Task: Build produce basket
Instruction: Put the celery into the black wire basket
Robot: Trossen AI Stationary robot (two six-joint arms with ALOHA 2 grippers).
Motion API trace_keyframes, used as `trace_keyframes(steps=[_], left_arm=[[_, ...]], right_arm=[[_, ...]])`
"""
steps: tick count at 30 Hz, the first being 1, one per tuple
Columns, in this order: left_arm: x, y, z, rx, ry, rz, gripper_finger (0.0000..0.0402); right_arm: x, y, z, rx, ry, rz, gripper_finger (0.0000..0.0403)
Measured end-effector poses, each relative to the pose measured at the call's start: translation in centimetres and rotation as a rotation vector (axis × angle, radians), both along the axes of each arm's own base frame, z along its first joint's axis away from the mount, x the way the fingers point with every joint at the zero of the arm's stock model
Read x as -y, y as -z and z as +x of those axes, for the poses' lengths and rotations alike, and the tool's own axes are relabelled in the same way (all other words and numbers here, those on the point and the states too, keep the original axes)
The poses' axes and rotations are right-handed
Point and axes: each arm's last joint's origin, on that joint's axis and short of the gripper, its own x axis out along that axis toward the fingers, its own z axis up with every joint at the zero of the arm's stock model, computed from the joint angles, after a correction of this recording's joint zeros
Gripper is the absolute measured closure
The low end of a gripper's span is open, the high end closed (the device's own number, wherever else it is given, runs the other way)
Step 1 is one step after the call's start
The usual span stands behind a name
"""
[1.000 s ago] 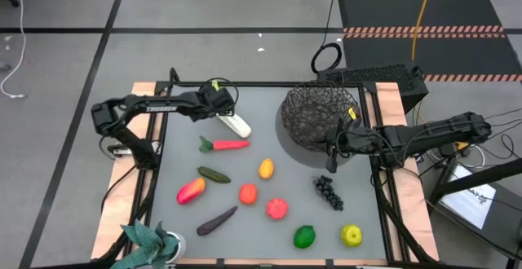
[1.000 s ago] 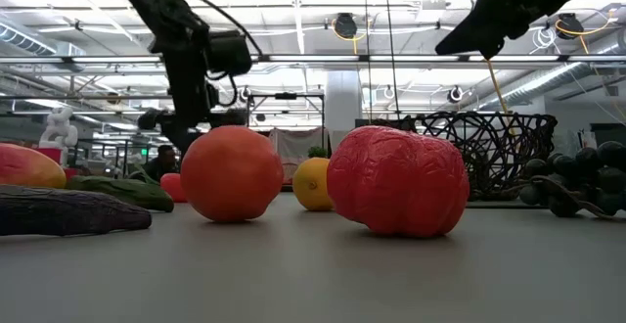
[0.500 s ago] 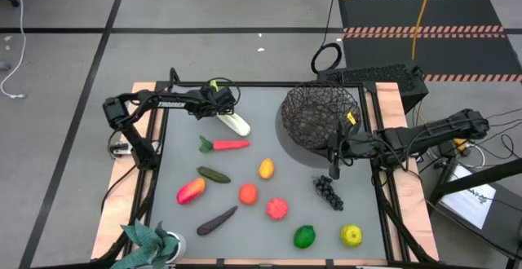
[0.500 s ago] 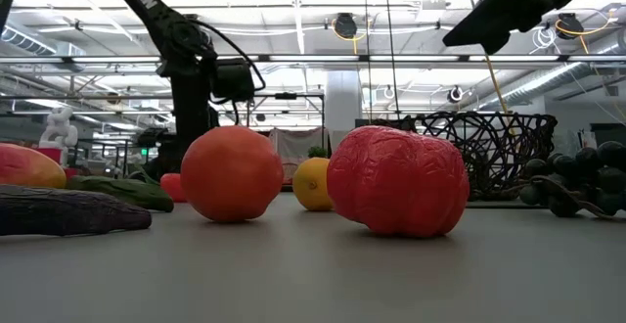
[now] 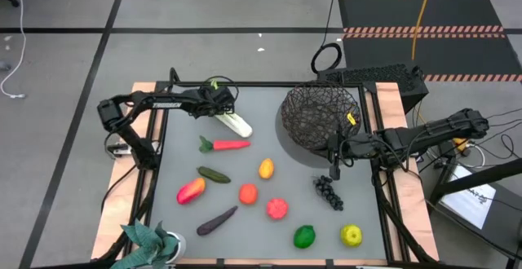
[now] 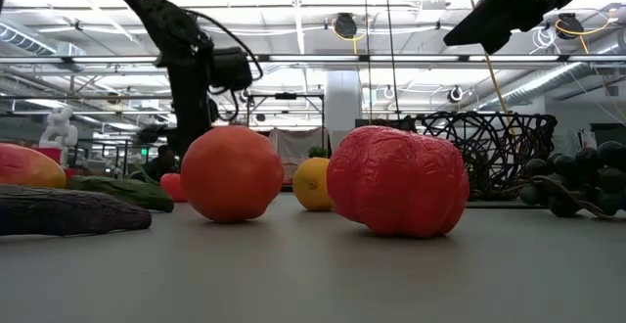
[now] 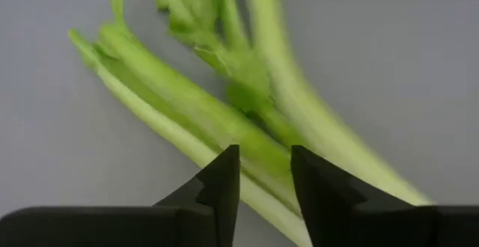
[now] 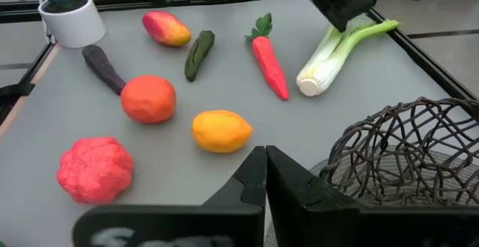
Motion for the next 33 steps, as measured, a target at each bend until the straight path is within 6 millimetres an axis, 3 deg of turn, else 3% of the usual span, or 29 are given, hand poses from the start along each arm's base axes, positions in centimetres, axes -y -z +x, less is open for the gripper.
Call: trace_keyframes(steps=[4, 9, 20, 24, 29, 33], left_arm=[[0.9, -1.4, -1.0, -0.022, -0.011, -0.014, 0.031], [1.1, -1.5, -2.0, -0.097, -0.1, -0.003, 0.0315], [0.8, -1.2, -1.7, 0.106, -0.35, 0.016, 0.0316], [0.6, -1.4, -1.0, 0.159, -0.264, 0.002, 0.0314], [1.4, -0.9, -0.3, 0.073, -0.076, -0.011, 0.0272], [1.6, -0.5, 0.0, 0.16, -0.253, -0.021, 0.0199]], right_arm=[[0.0, 0.0, 0.0, 0.0, -0.001, -0.001, 0.0403], [0.0, 0.0, 0.0, 0.0, 0.0, -0.001, 0.0403], [0.0, -0.1, 0.1, 0.009, -0.027, -0.052, 0.0403], [0.0, -0.2, 0.1, 0.002, -0.069, -0.134, 0.0403], [0.0, -0.1, 0.0, -0.022, -0.12, -0.235, 0.0403], [0.1, -0.1, 0.0, -0.032, -0.153, -0.305, 0.0403]])
